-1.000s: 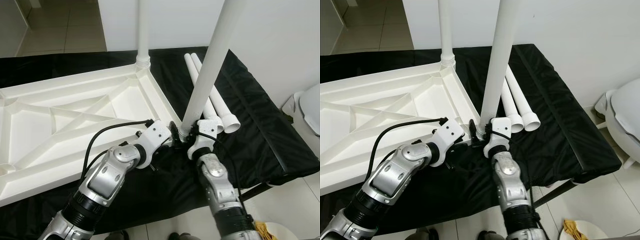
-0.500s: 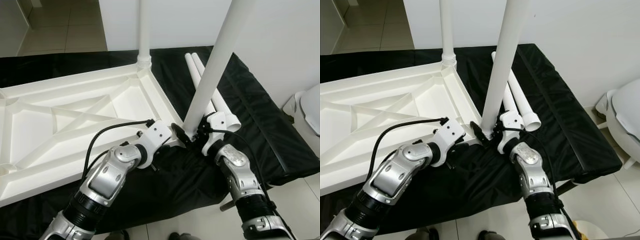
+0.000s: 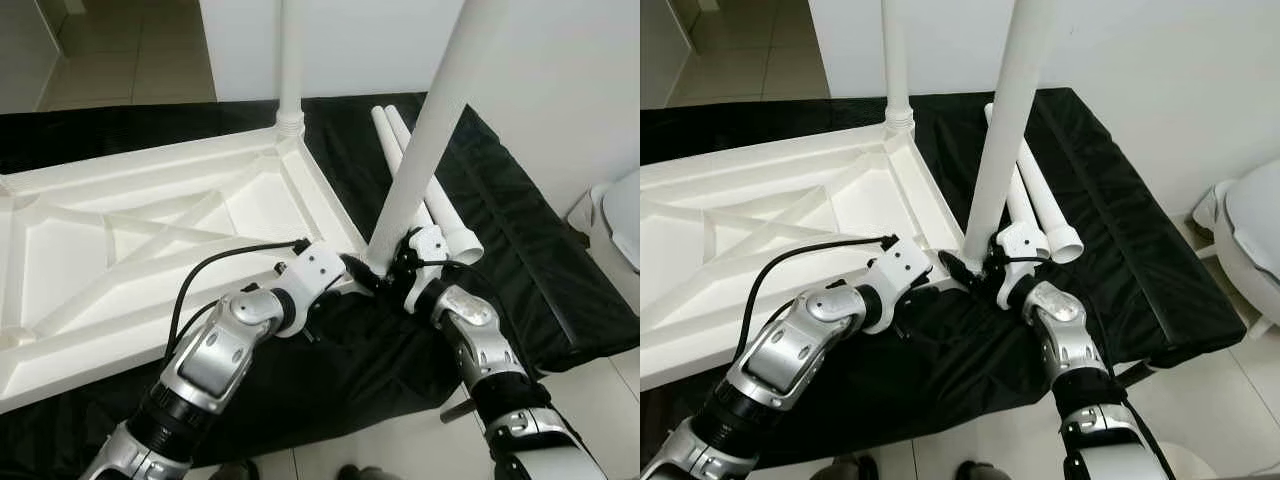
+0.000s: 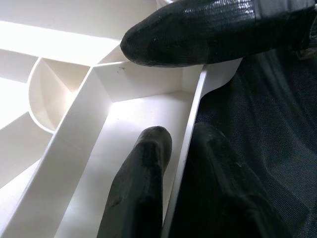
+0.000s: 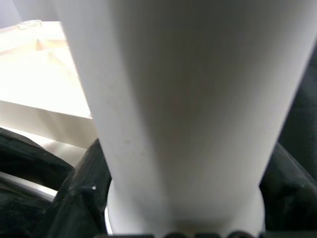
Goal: Building children table
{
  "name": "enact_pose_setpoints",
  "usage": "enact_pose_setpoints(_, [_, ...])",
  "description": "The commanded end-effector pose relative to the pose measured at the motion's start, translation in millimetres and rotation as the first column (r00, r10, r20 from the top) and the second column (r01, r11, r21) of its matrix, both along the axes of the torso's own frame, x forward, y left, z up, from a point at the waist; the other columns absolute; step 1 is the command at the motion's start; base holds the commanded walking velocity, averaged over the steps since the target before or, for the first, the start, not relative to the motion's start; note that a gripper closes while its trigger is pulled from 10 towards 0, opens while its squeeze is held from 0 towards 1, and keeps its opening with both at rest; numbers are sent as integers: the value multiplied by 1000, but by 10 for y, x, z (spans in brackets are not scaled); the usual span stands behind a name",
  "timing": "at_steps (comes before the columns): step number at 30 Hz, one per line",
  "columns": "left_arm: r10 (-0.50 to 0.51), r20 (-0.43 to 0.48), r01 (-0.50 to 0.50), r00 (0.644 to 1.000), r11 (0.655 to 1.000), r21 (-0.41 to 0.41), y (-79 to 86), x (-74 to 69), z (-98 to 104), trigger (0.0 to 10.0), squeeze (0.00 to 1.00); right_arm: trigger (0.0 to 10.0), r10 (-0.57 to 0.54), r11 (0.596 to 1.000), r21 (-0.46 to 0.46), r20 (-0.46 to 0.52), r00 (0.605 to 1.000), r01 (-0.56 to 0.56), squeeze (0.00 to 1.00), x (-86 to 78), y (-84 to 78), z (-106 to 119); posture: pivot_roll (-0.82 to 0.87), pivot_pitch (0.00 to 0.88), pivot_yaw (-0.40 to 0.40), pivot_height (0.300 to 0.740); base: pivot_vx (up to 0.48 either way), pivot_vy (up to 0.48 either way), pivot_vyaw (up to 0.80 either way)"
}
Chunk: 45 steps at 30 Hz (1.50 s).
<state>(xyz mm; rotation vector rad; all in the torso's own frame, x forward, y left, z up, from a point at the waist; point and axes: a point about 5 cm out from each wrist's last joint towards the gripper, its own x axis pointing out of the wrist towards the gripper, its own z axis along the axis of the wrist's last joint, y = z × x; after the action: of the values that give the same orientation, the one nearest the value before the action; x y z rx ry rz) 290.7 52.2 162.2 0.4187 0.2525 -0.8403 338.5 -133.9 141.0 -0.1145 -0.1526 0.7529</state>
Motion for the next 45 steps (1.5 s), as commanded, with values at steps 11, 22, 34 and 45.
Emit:
enact_pose_setpoints(11, [-25, 64, 26, 998, 999, -24, -42, -24, 142, 10000, 0, 0, -138, 990, 32, -66, 988, 140, 0, -99, 51, -217, -17, 131, -19, 740, 0, 0, 0])
enact_pose_setpoints(22, [-31, 60, 33, 998, 999, -23, -50, -35, 130, 10000, 0, 0, -407, 902, 95, -136, 903, 421, 0, -118, 202, -247, -15, 125, -23, 740, 0, 0, 0])
enact_pose_setpoints(34, [-44, 61, 45, 997, 999, -17, -68, -41, 124, 10000, 0, 0, -571, 793, 114, -202, 796, 598, 0, -177, 363, -238, -16, 109, -21, 740, 0, 0, 0])
enact_pose_setpoints(45, [-53, 66, 54, 996, 998, -16, -95, -30, 133, 10000, 0, 10000, -513, 846, 108, -97, 853, 521, 1000, -170, 178, -126, -21, 100, -28, 740, 0, 0, 0])
